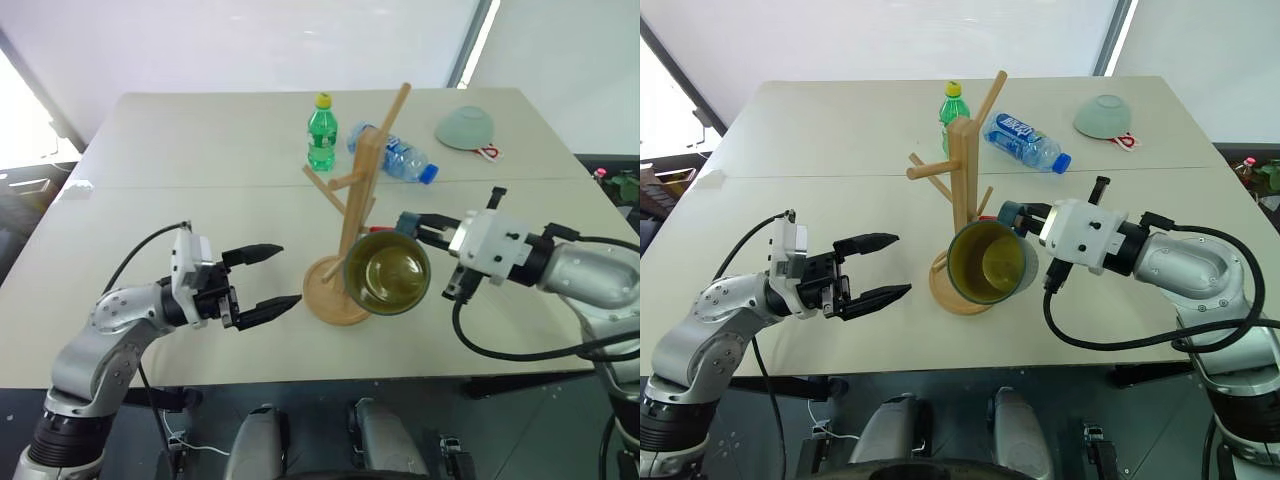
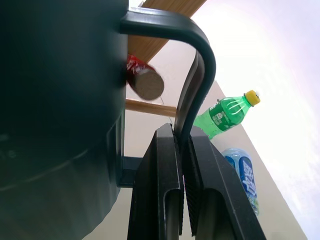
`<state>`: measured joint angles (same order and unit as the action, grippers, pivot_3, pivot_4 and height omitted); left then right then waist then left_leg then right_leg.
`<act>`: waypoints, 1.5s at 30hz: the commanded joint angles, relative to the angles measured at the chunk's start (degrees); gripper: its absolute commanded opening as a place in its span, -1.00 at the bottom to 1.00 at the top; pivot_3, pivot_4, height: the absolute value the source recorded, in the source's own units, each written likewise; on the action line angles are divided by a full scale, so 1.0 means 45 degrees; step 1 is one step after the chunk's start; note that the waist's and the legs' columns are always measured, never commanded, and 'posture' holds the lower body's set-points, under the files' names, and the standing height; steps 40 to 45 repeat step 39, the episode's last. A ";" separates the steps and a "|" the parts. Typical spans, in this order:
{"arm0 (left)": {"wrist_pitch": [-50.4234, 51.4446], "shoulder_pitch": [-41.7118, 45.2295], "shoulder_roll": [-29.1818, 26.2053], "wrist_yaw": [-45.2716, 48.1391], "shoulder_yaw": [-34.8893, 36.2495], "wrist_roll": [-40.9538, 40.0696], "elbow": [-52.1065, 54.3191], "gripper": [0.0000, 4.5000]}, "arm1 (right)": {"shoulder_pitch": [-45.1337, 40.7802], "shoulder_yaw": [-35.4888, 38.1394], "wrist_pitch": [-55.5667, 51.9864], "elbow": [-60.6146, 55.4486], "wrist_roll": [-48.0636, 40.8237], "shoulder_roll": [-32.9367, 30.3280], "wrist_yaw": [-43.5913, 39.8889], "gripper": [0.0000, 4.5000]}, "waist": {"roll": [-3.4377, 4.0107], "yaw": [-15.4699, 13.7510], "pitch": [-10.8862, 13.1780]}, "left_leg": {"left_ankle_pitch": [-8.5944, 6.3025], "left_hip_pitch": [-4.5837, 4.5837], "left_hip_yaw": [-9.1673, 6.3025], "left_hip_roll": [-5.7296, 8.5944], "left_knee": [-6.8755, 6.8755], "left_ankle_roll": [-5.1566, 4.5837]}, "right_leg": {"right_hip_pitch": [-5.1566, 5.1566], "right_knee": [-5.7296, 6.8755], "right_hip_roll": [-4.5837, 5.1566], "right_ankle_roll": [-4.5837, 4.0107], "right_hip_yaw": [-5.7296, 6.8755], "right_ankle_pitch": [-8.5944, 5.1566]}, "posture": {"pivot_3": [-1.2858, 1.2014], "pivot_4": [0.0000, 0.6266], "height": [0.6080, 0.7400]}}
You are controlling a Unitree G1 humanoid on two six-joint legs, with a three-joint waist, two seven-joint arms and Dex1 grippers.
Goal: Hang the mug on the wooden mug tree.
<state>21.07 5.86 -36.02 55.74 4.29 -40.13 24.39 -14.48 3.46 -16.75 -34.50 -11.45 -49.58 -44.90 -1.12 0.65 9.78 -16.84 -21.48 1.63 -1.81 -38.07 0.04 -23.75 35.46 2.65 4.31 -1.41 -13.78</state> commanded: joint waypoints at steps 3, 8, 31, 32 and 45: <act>-0.0007 0.0116 -0.0047 -0.0130 0.0316 -0.0184 0.0497 1.00 | -0.0513 -0.0127 -0.0231 -0.0107 0.0124 0.0130 0.0143 -0.86 | 0.0000 0.0003 0.0000 | 0.0000 0.0001 0.0000 0.0001 0.0000 0.0000 | 0.0000 0.0001 -0.0002 0.0000 -0.0001 0.0000 | 0.03 -0.52 1.00; -0.0019 0.0133 -0.0012 -0.0205 0.0258 -0.0189 0.0510 1.00 | -0.0773 -0.0086 -0.0431 -0.0193 0.0083 0.0220 0.0129 0.06 | 0.0000 0.0006 0.0000 | 0.0000 0.0002 0.0000 0.0001 0.0000 0.0000 | -0.0001 0.0001 -0.0004 0.0000 0.0000 0.0000 | 0.03 -0.52 1.00; -0.2100 -0.0137 0.2395 -0.4982 0.1047 0.3428 -0.3559 1.00 | 0.3134 0.4894 0.1151 0.4330 -0.2139 0.5199 0.2867 0.48 | -0.0006 0.0026 -0.0003 | 0.0000 0.0024 -0.0007 0.0003 0.0000 0.0000 | 0.0028 0.0004 -0.0010 0.0002 -0.0001 0.0003 | 0.03 -0.52 1.00; -0.2412 -0.0128 0.2574 -0.5448 0.1142 0.3797 -0.3858 1.00 | 0.3154 0.4752 0.1616 0.4784 -0.1903 0.5496 0.3041 0.48 | -0.0005 0.0034 -0.0004 | 0.0000 0.0025 -0.0008 0.0003 0.0001 0.0000 | 0.0028 0.0005 -0.0012 0.0002 0.0000 0.0003 | 0.03 -0.52 1.00; -0.3399 -0.0379 0.3370 -0.6803 0.1432 0.4818 -0.4894 1.00 | 0.2671 0.4011 0.3170 0.7018 -0.1494 0.6401 0.3413 0.48 | -0.0002 0.0032 -0.0006 | 0.0000 0.0020 -0.0005 -0.0003 0.0006 0.0000 | 0.0020 0.0010 -0.0003 0.0004 -0.0001 0.0006 | 0.03 -0.52 1.00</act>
